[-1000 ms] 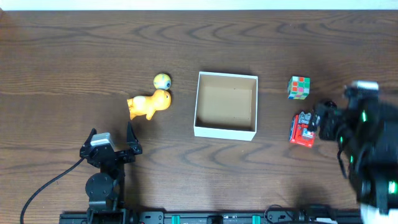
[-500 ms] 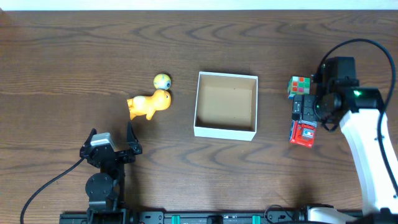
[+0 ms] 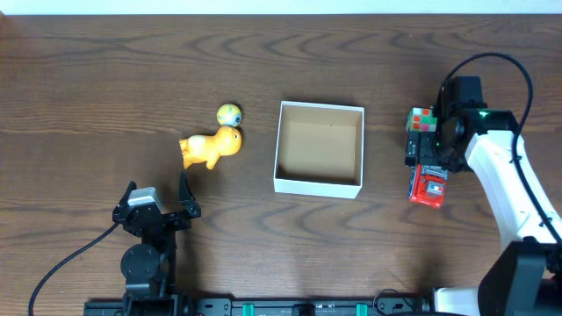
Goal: Pack container
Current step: 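Lower the right gripper onto the red-and-grey toy robot and grasp it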
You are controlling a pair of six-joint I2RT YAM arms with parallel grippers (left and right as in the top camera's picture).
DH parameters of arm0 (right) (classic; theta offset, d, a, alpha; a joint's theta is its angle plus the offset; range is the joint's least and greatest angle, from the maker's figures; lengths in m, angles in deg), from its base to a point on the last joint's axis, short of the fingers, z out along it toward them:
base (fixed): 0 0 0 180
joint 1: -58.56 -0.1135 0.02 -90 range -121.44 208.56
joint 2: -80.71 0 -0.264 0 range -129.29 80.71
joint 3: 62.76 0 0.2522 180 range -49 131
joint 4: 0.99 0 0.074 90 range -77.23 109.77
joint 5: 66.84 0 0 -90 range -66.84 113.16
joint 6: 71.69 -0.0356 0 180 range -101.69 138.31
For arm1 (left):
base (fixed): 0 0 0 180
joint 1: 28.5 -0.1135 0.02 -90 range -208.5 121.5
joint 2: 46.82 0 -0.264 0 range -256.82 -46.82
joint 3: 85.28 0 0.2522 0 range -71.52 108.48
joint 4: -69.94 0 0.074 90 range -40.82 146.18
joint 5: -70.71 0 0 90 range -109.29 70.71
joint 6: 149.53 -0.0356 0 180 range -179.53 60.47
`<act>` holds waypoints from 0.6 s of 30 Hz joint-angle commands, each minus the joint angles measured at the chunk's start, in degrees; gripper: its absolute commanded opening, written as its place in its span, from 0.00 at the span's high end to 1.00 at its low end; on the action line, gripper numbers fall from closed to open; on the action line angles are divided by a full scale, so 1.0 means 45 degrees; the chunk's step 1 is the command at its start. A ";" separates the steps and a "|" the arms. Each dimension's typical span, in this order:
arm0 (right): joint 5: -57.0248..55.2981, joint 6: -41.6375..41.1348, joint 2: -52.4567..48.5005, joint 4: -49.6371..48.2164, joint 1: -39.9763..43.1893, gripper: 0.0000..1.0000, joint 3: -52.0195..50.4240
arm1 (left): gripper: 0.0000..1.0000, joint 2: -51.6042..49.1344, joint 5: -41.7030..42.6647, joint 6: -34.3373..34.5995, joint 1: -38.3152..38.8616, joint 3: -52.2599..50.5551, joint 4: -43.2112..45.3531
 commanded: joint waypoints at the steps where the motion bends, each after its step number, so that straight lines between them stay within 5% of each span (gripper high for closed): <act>1: -0.0097 -0.0869 -0.0301 -0.0369 0.0374 0.01 -0.0612 | 0.02 0.0068 -0.0112 -0.0078 -0.0044 -0.0267 -0.0471; 18: -0.0024 -0.1171 -0.0335 -0.3813 0.0656 0.01 -0.4192 | 0.02 0.0068 -0.0117 -0.0078 -0.0044 -0.0267 -0.0471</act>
